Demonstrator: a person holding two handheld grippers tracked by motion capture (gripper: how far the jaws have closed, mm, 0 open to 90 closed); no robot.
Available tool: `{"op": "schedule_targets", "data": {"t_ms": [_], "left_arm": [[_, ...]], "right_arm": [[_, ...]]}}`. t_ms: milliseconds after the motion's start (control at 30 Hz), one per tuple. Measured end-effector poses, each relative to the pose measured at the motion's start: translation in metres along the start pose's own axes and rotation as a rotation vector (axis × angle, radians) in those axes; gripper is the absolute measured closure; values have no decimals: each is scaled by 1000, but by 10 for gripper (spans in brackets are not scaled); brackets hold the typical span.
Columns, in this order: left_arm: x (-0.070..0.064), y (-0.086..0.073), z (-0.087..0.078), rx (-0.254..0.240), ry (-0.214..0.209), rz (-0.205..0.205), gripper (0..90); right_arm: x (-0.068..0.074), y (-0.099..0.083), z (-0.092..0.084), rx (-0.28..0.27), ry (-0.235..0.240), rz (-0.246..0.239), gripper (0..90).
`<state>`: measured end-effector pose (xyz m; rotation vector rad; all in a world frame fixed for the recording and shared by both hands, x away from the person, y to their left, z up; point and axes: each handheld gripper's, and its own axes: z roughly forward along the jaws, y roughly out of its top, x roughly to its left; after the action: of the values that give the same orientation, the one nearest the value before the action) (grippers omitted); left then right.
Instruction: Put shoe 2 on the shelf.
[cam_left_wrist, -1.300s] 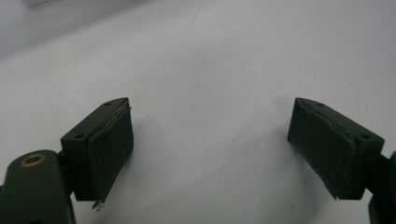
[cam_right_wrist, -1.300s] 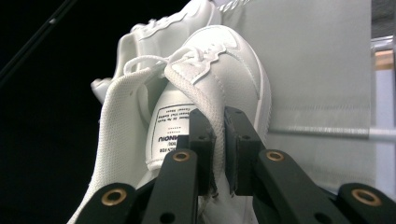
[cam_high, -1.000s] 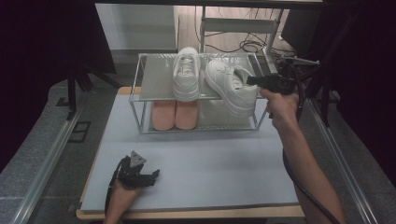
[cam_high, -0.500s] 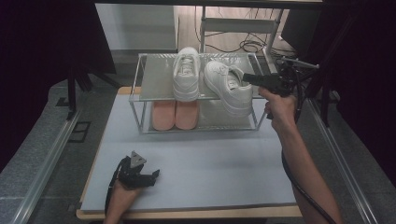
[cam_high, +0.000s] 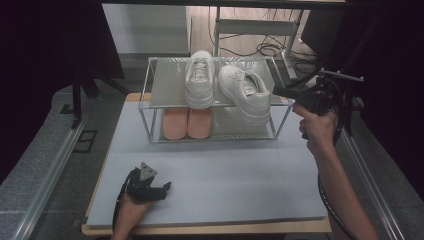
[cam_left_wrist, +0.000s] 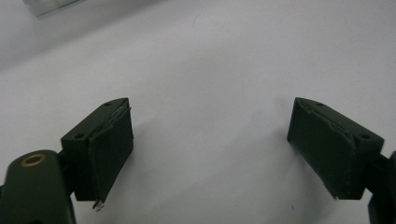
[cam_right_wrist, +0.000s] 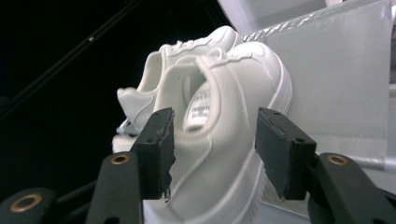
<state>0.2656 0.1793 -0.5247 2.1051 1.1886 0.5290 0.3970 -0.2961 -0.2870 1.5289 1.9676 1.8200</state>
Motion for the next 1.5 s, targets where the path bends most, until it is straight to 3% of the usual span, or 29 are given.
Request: {"op": "schedule_targets", "data": {"t_ms": [133,267,367,600,667,733,900,933,1100,1500], "left_arm": [[0,0,0,-3,0,-1,145],[-1,0,0,-5,2,-1,145],[0,0,0,-4,2,0,145],[0,0,0,-4,1,-1,145],[0,0,0,-4,1,0,145],[0,0,0,-4,2,1,145],[0,0,0,-3,0,-1,145],[0,0,0,-4,1,-1,145],[0,0,0,0,-1,-1,144],[0,0,0,0,-1,-1,145]], "right_arm": [[2,-14,-12,2,-14,-36,525],[2,-31,-21,-2,-5,-52,637],[0,-49,-24,13,46,-56,758],[2,-71,-14,58,107,-84,893],[3,-73,-11,64,98,-95,895],[5,-75,-6,77,58,-124,897],[3,-75,2,90,55,-118,897],[1,-75,4,76,75,-103,898],[3,-75,8,81,83,-95,898],[7,-71,49,84,108,-82,899]]}}
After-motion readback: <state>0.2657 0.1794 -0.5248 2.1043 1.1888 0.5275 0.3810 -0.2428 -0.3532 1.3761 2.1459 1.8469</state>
